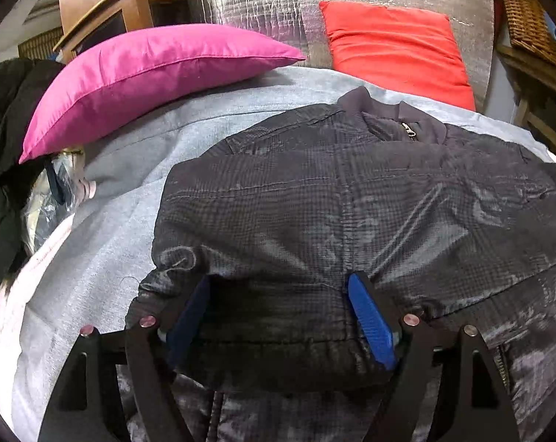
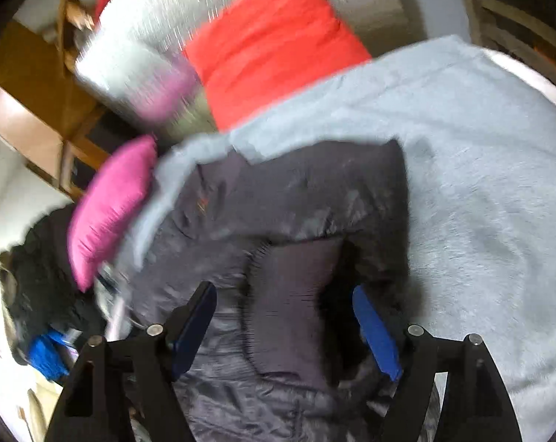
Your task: Fold large clothes
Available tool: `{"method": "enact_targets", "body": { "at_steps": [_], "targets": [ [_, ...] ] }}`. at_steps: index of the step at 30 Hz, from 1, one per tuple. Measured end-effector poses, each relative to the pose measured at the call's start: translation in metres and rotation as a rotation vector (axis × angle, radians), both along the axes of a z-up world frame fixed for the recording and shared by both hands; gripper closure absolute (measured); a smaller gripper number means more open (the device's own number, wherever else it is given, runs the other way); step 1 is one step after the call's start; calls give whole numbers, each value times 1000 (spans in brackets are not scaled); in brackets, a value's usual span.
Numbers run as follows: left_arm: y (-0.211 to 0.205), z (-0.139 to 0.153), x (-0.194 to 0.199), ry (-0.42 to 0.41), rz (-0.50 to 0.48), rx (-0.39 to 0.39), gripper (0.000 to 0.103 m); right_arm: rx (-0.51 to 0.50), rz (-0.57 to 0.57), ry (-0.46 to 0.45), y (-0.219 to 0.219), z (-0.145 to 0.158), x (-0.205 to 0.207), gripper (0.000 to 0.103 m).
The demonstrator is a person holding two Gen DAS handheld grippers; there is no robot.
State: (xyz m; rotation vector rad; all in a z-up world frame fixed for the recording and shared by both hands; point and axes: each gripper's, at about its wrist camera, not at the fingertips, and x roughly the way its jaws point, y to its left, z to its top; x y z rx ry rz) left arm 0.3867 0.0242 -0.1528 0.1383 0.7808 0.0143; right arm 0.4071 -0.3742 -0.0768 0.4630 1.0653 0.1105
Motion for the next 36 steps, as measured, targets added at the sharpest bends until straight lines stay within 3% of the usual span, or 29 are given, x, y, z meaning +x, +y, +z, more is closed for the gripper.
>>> {"method": "enact_targets", "body": {
  "at_steps": [1,3,5,6,8,9,11,12,14,17,20,24,26,28,32,36],
  "targets": [
    [-2,-1,0,-6,-2,5,24,-79,30,22,11,-2,5,88],
    [-4,0,-3,-13,-5,0,24,-222,53,-49,30,16,3,88],
    [-4,-1,-4,-15,-12,-7,24,-304,35,-130,37,32,-3,88],
    [-4,-2,-3,-16,-12,-4,24,-339,30,-128,40,29,-2,87],
    [-5,-2,-2,-12,-10,0,24,-368,76,-13,44,1,8,82],
    [-4,-1,-1,-7,-13,-3,24,-371,80,-6,45,-3,6,77],
    [1,8,-2,8,-30,-29,24,-381,14,-56,39,6,-6,61],
    [5,15,-4,2,-34,-47,24,-386,-34,-78,37,13,-10,36],
    [16,37,-16,-71,-38,-98,24,-401,-87,-169,38,36,-24,32],
    [33,59,-30,-151,-12,-143,20,-299,-2,-289,64,57,-43,32],
    [42,49,-26,-112,22,-131,20,-170,126,-312,98,48,-44,32],
    [59,0,-4,78,97,-76,20,-109,133,-173,111,-8,-29,32],
    [69,-5,-6,81,105,-130,18,-26,89,-93,99,-38,-20,33],
    [73,4,-7,73,117,-139,18,1,72,-115,95,-31,-21,34],
    [68,36,-14,-57,156,-148,19,-22,87,-207,95,4,-20,34],
    [34,45,-11,-60,54,-165,19,36,25,-245,78,17,4,34]
  ]
}}
